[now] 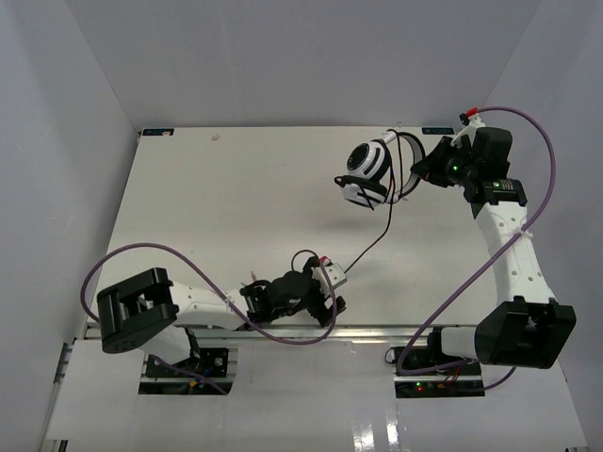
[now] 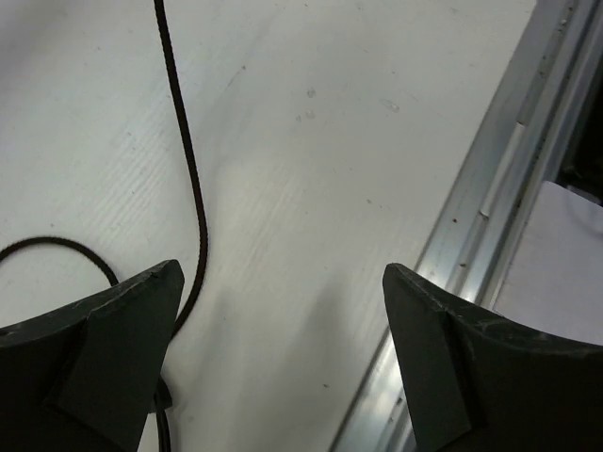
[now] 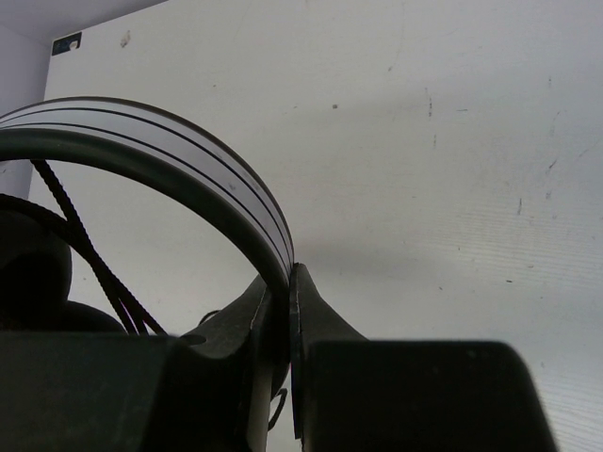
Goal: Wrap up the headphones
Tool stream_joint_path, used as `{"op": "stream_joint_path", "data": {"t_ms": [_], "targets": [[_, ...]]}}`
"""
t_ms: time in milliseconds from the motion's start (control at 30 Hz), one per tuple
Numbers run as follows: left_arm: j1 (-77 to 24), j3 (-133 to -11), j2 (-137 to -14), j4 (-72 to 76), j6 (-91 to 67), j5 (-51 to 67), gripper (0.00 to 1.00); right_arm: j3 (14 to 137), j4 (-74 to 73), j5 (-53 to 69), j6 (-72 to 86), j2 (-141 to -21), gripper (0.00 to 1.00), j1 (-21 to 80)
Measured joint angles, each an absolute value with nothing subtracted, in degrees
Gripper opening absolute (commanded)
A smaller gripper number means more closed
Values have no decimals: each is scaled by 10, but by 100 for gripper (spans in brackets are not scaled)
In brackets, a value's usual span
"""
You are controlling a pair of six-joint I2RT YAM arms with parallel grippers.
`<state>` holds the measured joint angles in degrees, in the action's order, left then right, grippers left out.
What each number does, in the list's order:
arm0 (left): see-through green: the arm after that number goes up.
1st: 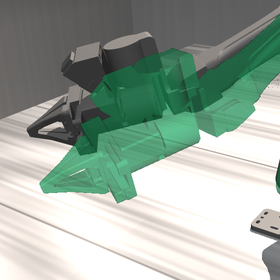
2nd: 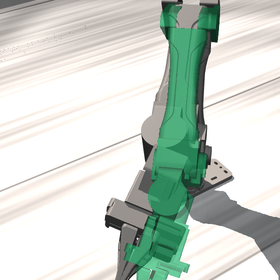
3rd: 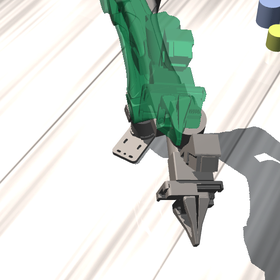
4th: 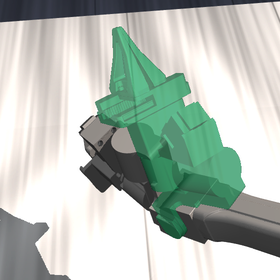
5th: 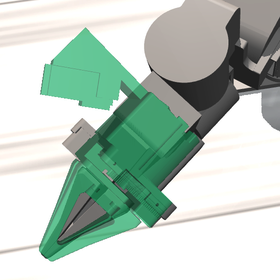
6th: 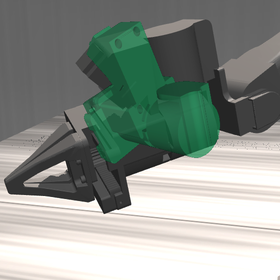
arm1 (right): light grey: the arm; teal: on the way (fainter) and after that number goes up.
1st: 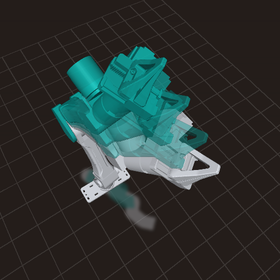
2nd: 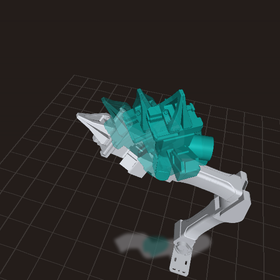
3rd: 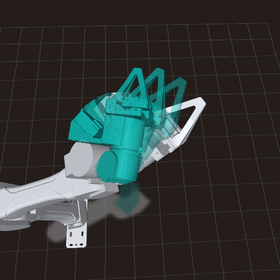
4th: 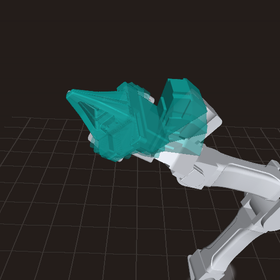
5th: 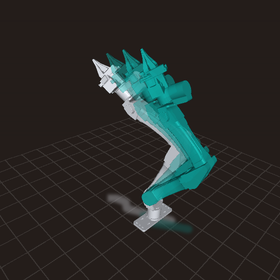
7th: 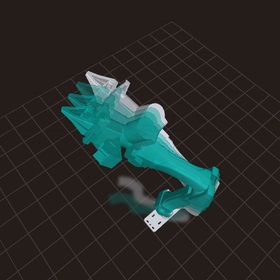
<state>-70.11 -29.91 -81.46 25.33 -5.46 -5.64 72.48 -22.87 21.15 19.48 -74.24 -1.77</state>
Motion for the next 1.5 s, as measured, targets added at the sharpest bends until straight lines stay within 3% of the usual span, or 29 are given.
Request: {"op": "stream_joint_path", "data": {"t_ms": [433,467,600,733,800,1033,1233,1500], "targets": [[-698,-333,-974,418,103,-149,95,748,-243,260,212,-726,8,-23],[-697,-341,-989,421,115,-154,90,748,-243,263,213,-724,8,-23],[-683,-383,-1046,420,140,-159,52,748,-244,270,216,-718,8,-24],[-672,-422,-1090,418,160,-191,27,748,-253,276,216,-713,8,-26],[-669,-421,-1098,423,169,-204,2,748,-259,277,215,-709,8,-27],[-623,-352,-1014,388,141,-155,0,749,-269,295,206,-697,8,-40],[-495,-342,-925,339,85,25,6,743,-257,371,197,-689,8,-45],[-413,-453,-932,212,41,261,7,733,-275,467,86,-667,8,-2]]}}
